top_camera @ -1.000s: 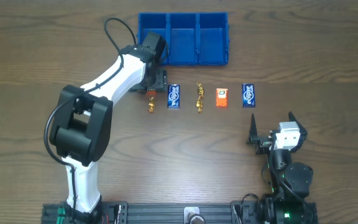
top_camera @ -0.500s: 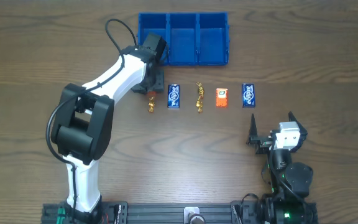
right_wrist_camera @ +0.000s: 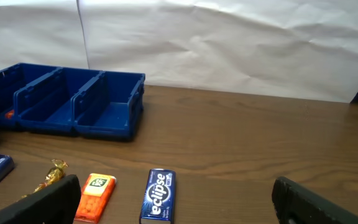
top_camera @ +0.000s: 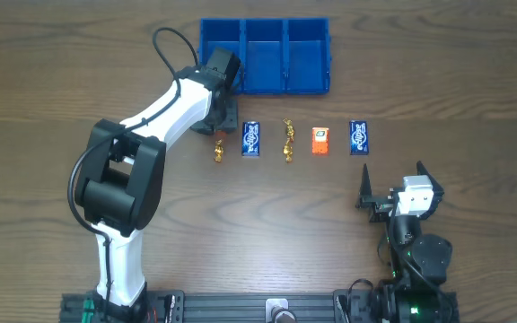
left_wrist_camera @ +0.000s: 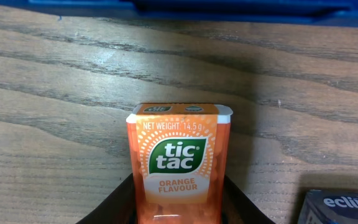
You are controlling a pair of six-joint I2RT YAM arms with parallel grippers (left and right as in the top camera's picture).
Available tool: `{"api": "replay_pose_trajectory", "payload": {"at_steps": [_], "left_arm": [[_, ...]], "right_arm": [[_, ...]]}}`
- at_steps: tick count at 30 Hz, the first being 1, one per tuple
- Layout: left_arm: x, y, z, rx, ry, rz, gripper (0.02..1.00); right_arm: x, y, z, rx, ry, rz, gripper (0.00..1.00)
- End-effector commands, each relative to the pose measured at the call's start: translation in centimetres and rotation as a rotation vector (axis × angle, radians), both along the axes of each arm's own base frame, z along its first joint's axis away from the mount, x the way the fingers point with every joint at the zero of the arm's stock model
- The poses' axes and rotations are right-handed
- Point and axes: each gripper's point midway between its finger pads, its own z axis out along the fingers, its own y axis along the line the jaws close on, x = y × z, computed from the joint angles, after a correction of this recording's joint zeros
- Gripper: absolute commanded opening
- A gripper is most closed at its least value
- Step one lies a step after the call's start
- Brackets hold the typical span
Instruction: Sort Candies Into Trays
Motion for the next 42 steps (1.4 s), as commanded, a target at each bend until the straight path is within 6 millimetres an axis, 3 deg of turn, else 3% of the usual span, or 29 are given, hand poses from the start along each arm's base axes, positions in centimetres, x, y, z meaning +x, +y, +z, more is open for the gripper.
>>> {"api": "replay_pose_trajectory", "payload": {"at_steps": [1,5,14,17,20,24,33,42], "left_arm": [[0.2,-0.3,0.1,-0.011,0.005,-0.005,0.237],[1.4,-0.8,4.2,-0.01,-0.089,-0.009,0.24],[7.4,-1.1,18.5,0.033,-0.473,-0.021,0.224],[9.0,-1.0,21.9,0.039,-0.566,-0.019,0.222],[10.3,-0.8,23.7,0.043,-0.63,-0.026,0.218],[11.4,-1.0,23.2,0.053,-0.656,-0.035,0.222],[12.7,-1.7,16.2,0.083,-0.545,-0.041,0.235],[12.3,-0.6,12.7,0.087,-0.444,-0.016,0.224]], "right_arm": [[0.0,0.0,-0.1,-0.008,0.0,0.002,0.998],[0.0,0.0,-0.1,-0.008,0.001,0.002,0.998],[0.0,0.0,-0.1,-0.008,0.0,0.002,0.998],[0.0,0.0,-0.1,-0.008,0.0,0.002,0.998],[0.0,0.0,-0.1,-0.008,0.0,0.002,0.998],[0.0,0.0,-0.1,-0.008,0.0,0.002,0.998],[0.0,0.0,-0.1,-0.008,0.0,0.002,0.998],[0.0,0.0,-0.1,-0.008,0.0,0.002,0.998]]}}
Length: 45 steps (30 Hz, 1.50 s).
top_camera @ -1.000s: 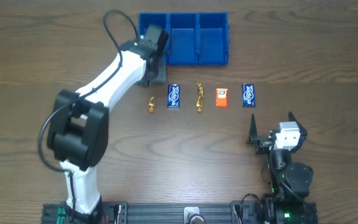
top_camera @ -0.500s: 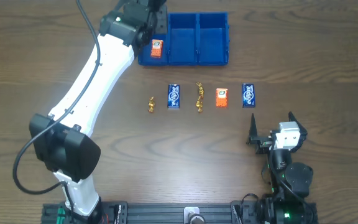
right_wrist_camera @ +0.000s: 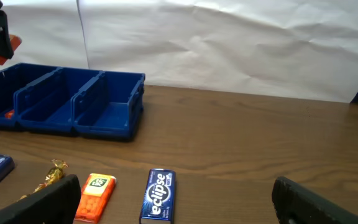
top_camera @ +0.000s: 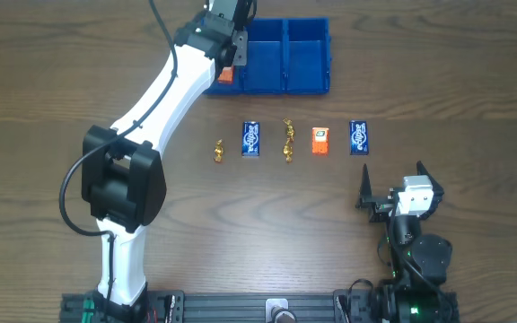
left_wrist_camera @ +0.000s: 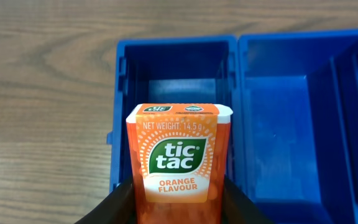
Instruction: Sort Candies Into Trays
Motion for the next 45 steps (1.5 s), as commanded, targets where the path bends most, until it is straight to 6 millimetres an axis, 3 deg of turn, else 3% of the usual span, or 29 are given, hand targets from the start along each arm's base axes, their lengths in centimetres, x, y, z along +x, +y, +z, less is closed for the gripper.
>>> {"api": "replay_pose_trajectory", "payload": {"at_steps": [1,18,25,28,30,31,33,45], "left_arm": [[0.1,1.2,-1.0,-0.02,0.042,0.025,0.222],[0.0,0.1,-4.2,-0.061,0.107,-0.006,0.237],[0.1,0.1,-4.3,-0.065,0.108,0.0,0.288],[0.1,0.2,-4.3,-0.066,0.107,0.002,0.421],[0.1,0.2,-4.3,-0.07,0.107,0.007,0.57],[0.1,0.1,-4.3,-0.073,0.106,0.01,0.748],[0.2,0.0,-4.2,-0.08,0.103,0.009,0.98],[0.3,-0.3,-4.1,-0.097,0.101,0.005,0.998]], "right_arm": [[0.0,0.0,-0.1,-0.008,0.0,0.002,0.998],[0.0,0.0,-0.1,-0.008,0.0,0.002,0.998],[0.0,0.0,-0.1,-0.008,0.0,0.002,0.998],[0.0,0.1,-0.1,-0.008,0.0,0.003,0.998],[0.0,0.0,-0.1,-0.008,0.0,0.002,0.998],[0.0,0.1,-0.1,-0.008,0.0,0.003,0.998],[0.0,0.0,-0.1,-0.008,0.0,0.002,0.998],[0.0,0.1,-0.1,-0.008,0.0,0.003,0.998]]}}
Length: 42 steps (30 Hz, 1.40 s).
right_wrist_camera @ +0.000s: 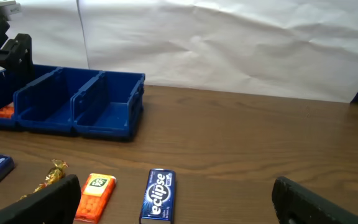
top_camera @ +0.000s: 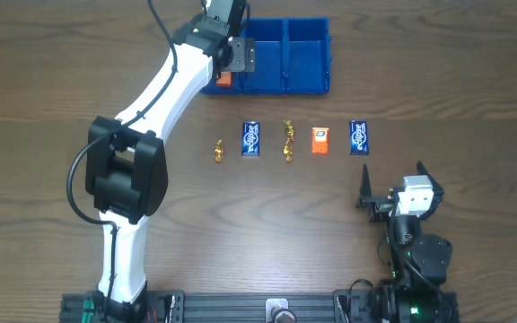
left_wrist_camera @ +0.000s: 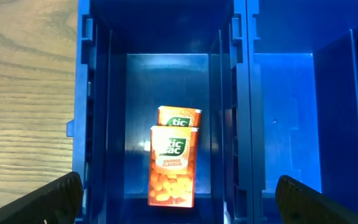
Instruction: Sort Candies Into Trays
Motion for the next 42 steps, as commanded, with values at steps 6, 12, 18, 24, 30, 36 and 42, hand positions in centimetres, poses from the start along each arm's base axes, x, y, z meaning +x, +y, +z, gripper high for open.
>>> {"api": "replay_pose_trajectory", "payload": {"at_steps": [6,12,18,24,30,36,42], "left_arm": [[0.1,-0.3,0.6,-0.017,-0.012,0.004,0.998],[-1.2,-2.0,4.0,-0.044,-0.053,0.019,0.996],[-4.8,-7.8,5.1,-0.095,-0.041,-0.023,0.998],[-9.1,-14.3,4.5,-0.06,-0.066,-0.085,0.998],[-13.3,-19.2,2.1,-0.082,-0.023,-0.112,0.998],[-16.3,-21.9,-2.9,-0.101,0.103,-0.128,0.998],[-16.2,-21.6,-5.7,-0.088,0.147,-0.093,0.987]], "right_arm": [[0.0,0.0,-0.1,-0.008,0.0,0.002,0.998],[0.0,0.0,-0.1,-0.008,0.0,0.002,0.998],[0.0,0.0,-0.1,-0.008,0.0,0.002,0.998],[0.0,0.0,-0.1,-0.008,0.0,0.002,0.998],[0.0,0.0,-0.1,-0.008,0.0,0.002,0.998],[0.0,0.0,-0.1,-0.008,0.0,0.002,0.998],[0.0,0.0,-0.1,-0.008,0.0,0.002,0.998]]}}
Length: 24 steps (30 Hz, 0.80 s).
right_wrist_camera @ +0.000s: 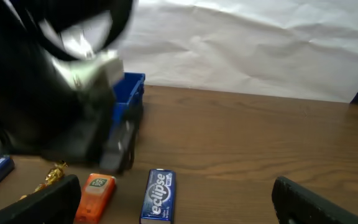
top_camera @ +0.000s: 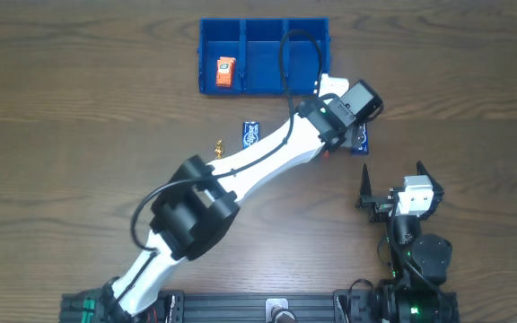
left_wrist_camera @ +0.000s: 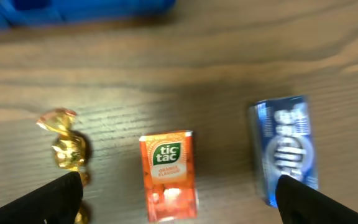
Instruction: Sort Candies Into Trays
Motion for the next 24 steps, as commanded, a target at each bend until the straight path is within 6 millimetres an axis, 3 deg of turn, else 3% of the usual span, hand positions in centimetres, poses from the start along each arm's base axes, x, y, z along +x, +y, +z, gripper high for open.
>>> {"api": "replay_pose_trajectory", "payload": {"at_steps": [1,9,14,20,24], "left_arm": [[0.5,0.6,-2.0,0.002,0.043,0.052,0.982],[0.8,0.9,-5.2,0.003,0.1,0.068,0.963],[0.9,0.4,-5.9,-0.017,0.11,0.061,0.904],[0.8,0.4,-6.0,-0.015,0.113,0.061,0.774],[0.7,0.5,-6.0,-0.009,0.113,0.054,0.592]], "right_arm": [[0.0,0.0,-0.1,-0.008,0.0,0.002,0.998],[0.0,0.0,-0.1,-0.008,0.0,0.002,0.998],[0.0,0.0,-0.1,-0.008,0.0,0.002,0.998],[0.0,0.0,-0.1,-0.008,0.0,0.002,0.998],[0.0,0.0,-0.1,-0.008,0.0,0.002,0.998]]}}
